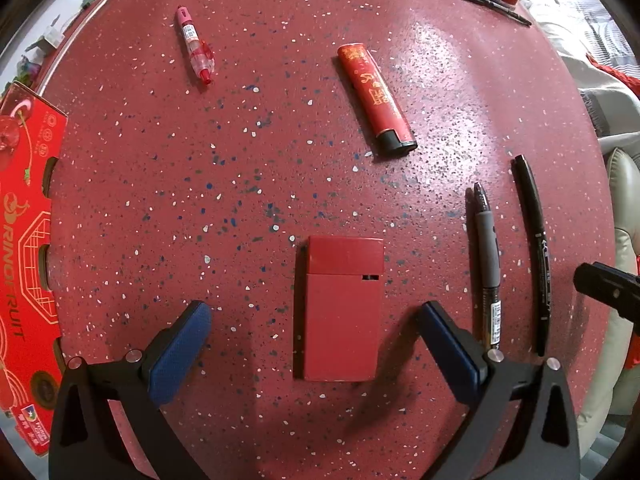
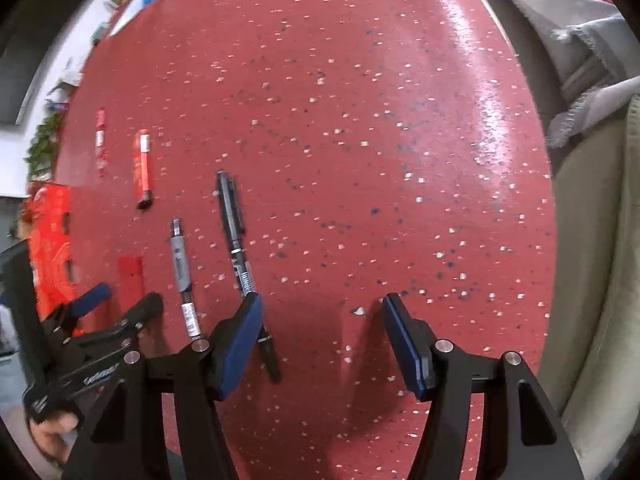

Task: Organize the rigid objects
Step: 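Grasp the black marker with the right tool while the left tool grasps the red card case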

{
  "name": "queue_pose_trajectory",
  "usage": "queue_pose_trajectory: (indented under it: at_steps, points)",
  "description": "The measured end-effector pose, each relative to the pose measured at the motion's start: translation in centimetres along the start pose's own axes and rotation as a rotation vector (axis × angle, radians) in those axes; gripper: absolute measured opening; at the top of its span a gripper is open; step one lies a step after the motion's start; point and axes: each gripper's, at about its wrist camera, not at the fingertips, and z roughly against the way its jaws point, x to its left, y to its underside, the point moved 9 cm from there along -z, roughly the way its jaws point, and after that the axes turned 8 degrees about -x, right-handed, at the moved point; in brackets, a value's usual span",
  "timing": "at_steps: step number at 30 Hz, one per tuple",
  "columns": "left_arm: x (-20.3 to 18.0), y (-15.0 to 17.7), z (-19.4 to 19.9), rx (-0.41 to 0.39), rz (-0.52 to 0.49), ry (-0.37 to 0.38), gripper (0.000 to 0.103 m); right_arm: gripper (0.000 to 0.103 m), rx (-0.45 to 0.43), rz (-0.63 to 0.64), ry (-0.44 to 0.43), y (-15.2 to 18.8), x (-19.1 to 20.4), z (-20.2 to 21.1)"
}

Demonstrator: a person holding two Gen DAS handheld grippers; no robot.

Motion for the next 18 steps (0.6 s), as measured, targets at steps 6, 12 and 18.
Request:
queue_pose_trajectory:
  at_steps: [6, 12, 18]
  points:
    - [-0.1, 0.2, 0.2, -0.013, 0.001, 0.001, 0.103, 0.063, 0.014, 0.119, 0.056, 0.0, 3.5, -1.2]
    - [0.0, 0.2, 0.2, 0.004, 0.012, -0.006, 0.103, 0.063, 0.024, 0.317, 0.241, -0.3, 9.0, -2.9]
    - [-0.9, 0.0, 0.6, 0.012, -0.022, 0.01, 0.087, 0.01, 0.052, 0.406, 0.253, 1.5, 14.7, -3.9]
